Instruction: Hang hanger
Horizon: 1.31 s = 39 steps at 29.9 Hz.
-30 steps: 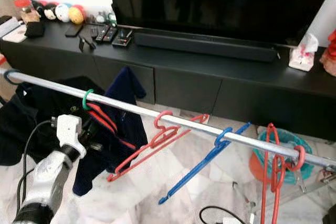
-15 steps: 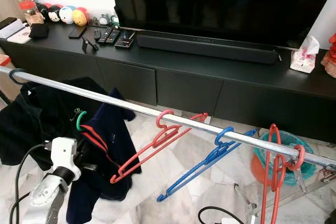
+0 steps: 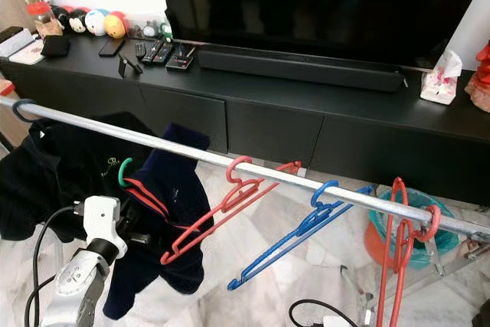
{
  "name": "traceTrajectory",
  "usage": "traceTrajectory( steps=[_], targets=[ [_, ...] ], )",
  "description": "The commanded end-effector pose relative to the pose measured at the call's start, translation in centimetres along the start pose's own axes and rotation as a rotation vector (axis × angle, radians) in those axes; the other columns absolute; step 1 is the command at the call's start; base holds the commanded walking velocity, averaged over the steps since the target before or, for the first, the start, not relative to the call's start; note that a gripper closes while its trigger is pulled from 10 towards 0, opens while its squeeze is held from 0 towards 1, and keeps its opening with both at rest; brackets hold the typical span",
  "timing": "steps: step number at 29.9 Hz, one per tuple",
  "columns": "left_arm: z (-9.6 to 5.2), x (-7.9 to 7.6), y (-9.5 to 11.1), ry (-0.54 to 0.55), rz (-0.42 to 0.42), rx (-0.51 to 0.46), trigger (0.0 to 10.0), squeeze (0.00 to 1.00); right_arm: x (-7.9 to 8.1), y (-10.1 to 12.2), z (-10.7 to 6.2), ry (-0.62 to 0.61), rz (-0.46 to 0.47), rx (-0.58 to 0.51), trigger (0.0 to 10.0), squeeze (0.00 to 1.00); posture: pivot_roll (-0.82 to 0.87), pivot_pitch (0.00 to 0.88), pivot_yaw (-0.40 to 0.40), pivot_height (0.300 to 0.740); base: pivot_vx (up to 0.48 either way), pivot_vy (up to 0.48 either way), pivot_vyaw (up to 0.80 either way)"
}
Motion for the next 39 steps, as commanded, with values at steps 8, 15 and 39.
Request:
traceTrajectory(
  steps=[8,15,39],
  targets=[
    [0.27,0.13,0.62,0.015,0.002,-0.017,10.0,0.00,-0.11,-0.24,-0.06,-0.004,0.022,0.003,10.0,0.00,-0.10,0.000,0.025,0.740,-0.270,0.000,0.00],
    [0.30,0.04,0.56,0.016,0.000,-0.013,10.0,0.00,-0.16,-0.18,-0.07,0.000,0.015,0.003,10.0,0.00,-0.10,0.000,0.024,0.740,-0.278,0.000,0.00],
    [0.25,0.02,0.48,0.025,-0.002,-0.009,10.0,0.00,-0.16,-0.17,-0.07,0.002,0.023,-0.001,10.0,0.00,-0.10,0.000,0.022,0.740,-0.304,0.000,0.00]
  ],
)
Point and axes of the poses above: a point about 5 cm out from each wrist's last joint towards the gripper, its own z axis pointing out of the wrist towards the gripper, its own y axis along the axis of the wrist's last joint, x = y × z, the point moved 2 cm from there along z, pointing out of the wrist towards the gripper, and after that the axes turned 3 degrees about z, right-handed, at the moved point
